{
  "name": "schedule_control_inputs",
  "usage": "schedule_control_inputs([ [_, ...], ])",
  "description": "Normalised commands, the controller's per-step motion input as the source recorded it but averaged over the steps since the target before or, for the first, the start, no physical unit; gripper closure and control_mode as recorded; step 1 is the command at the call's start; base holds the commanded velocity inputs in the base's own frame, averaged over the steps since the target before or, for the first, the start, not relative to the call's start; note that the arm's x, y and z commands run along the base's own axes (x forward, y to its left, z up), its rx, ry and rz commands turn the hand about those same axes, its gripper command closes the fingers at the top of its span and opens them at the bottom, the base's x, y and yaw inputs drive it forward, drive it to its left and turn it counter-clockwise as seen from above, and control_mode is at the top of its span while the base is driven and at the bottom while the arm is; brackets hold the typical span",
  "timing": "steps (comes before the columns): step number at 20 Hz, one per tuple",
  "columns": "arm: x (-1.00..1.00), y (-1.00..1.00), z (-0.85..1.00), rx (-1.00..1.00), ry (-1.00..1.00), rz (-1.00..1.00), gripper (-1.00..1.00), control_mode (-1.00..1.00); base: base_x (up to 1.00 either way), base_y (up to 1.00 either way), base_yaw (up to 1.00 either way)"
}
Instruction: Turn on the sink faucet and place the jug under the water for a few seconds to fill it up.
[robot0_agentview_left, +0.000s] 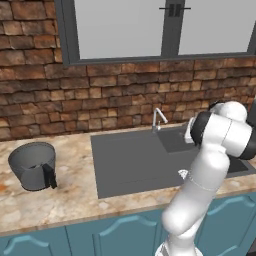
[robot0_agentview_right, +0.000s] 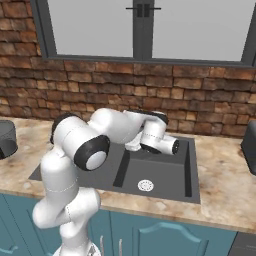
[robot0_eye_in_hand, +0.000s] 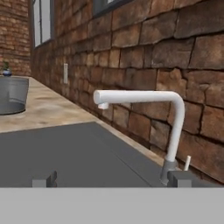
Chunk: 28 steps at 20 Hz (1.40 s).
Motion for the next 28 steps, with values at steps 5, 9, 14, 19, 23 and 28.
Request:
schedule_control_inputs([
  [5, 0.25, 0.00, -0.09, 0.00, 0.00, 0.00, -1.00, -1.00, 0.00, 0.00, 0.00],
  [9, 0.28, 0.11, -0.04, 0.00, 0.00, 0.00, -1.00, -1.00, 0.00, 0.00, 0.00],
  [14, 0.26, 0.50, -0.11, 0.00, 0.00, 0.00, -1.00, -1.00, 0.00, 0.00, 0.00],
  [19, 0.21, 0.45, -0.01, 0.00, 0.01, -0.02, -1.00, -1.00, 0.00, 0.00, 0.00],
  [23, 0.32, 0.01, 0.00, 0.00, 0.04, 0.00, -1.00, -1.00, 0.00, 0.00, 0.00],
  [28, 0.44, 0.04, 0.00, 0.00, 0.05, 0.00, -1.00, -1.00, 0.00, 0.00, 0.00],
])
